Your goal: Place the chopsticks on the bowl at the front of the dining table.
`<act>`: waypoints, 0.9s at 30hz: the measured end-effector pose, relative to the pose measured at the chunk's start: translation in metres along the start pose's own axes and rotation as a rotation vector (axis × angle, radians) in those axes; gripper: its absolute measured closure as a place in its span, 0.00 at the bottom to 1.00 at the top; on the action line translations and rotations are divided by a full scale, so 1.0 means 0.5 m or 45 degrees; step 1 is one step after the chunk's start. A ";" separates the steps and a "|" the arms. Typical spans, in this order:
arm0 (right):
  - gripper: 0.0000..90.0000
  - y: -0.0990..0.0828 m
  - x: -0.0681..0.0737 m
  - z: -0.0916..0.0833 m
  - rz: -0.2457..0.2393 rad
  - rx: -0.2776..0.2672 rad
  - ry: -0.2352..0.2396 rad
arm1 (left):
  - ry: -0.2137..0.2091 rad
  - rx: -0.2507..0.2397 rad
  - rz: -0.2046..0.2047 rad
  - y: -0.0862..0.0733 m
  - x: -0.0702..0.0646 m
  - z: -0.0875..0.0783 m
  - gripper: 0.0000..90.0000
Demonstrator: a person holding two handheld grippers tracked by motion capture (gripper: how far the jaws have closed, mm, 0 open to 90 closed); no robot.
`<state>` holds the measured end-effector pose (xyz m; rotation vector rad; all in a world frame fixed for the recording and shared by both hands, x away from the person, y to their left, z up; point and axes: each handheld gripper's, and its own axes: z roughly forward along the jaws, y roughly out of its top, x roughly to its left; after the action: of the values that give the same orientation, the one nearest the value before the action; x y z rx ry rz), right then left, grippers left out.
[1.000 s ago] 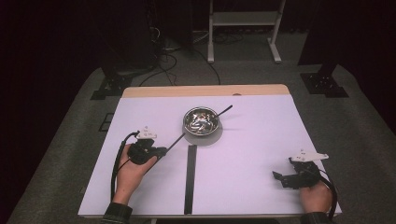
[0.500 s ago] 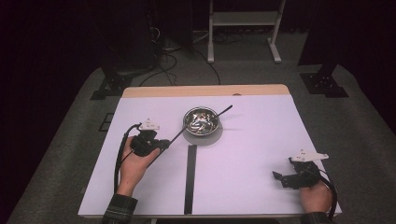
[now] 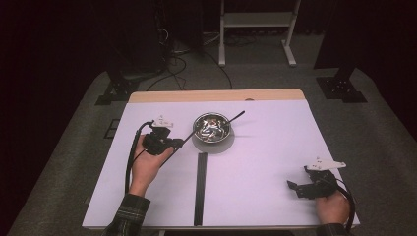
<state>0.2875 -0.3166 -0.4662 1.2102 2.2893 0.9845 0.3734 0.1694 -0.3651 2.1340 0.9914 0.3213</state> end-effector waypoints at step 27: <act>0.10 0.000 0.001 0.000 0.000 0.001 -0.002 | -0.022 0.006 -0.012 0.095 -0.005 0.107 0.96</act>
<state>0.2871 -0.3164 -0.4662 1.2107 2.2887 0.9826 0.4243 0.1194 -0.3674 2.1327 0.9926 0.2954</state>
